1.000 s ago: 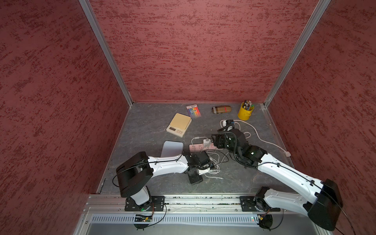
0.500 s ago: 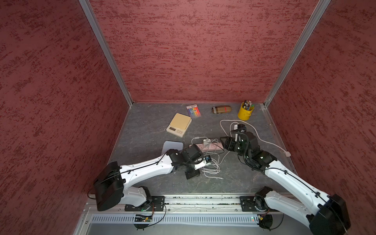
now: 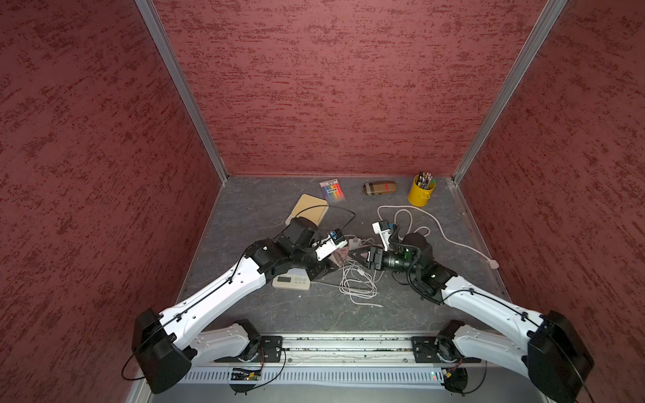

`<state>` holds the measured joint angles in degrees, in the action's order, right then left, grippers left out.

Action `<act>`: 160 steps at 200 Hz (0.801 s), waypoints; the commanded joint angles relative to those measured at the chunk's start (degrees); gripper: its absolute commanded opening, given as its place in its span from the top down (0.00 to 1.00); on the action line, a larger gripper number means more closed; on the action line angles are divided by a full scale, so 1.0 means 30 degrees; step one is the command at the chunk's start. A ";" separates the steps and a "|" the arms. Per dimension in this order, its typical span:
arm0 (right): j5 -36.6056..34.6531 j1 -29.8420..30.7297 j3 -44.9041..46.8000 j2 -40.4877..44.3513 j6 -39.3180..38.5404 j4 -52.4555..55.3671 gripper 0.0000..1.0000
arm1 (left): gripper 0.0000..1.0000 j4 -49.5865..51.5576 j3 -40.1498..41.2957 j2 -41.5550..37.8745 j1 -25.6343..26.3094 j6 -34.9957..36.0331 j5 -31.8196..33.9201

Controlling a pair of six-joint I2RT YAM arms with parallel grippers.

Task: Charge the electronic scale
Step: Pick up the plug from the center of the board.

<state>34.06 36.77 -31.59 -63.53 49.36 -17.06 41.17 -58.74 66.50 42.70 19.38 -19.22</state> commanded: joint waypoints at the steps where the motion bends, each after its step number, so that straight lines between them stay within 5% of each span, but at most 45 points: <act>1: 0.1187 0.0386 -0.0913 -0.0729 0.0635 -0.1609 0.20 | 0.59 -0.0168 -0.0378 0.0245 -0.0084 0.0238 -0.0957; 58: 0.1744 0.1495 -0.2381 -0.3318 0.0288 -0.0954 0.34 | 0.59 -0.0392 -0.0402 0.0355 -0.0068 0.0557 -0.0640; 106: 0.2339 0.1619 -0.2272 -0.4059 0.1035 -0.2209 0.66 | 0.57 -0.0208 -0.0384 0.0255 -0.0025 0.1011 0.0113; 127: 0.2389 0.1617 -0.2028 -0.4206 0.1459 -0.3311 0.80 | 0.47 -0.0212 -0.0308 0.0131 -0.0028 0.0976 0.0391; 160: 0.1658 0.1600 -0.1145 -0.4409 0.2627 -0.6653 0.85 | 0.17 -0.0645 -0.0424 0.0012 -0.0276 -0.1188 0.1607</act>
<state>39.86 41.43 -36.56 -76.51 54.15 -26.70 41.12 -58.74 67.44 42.68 20.60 -17.10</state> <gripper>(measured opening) 0.284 0.766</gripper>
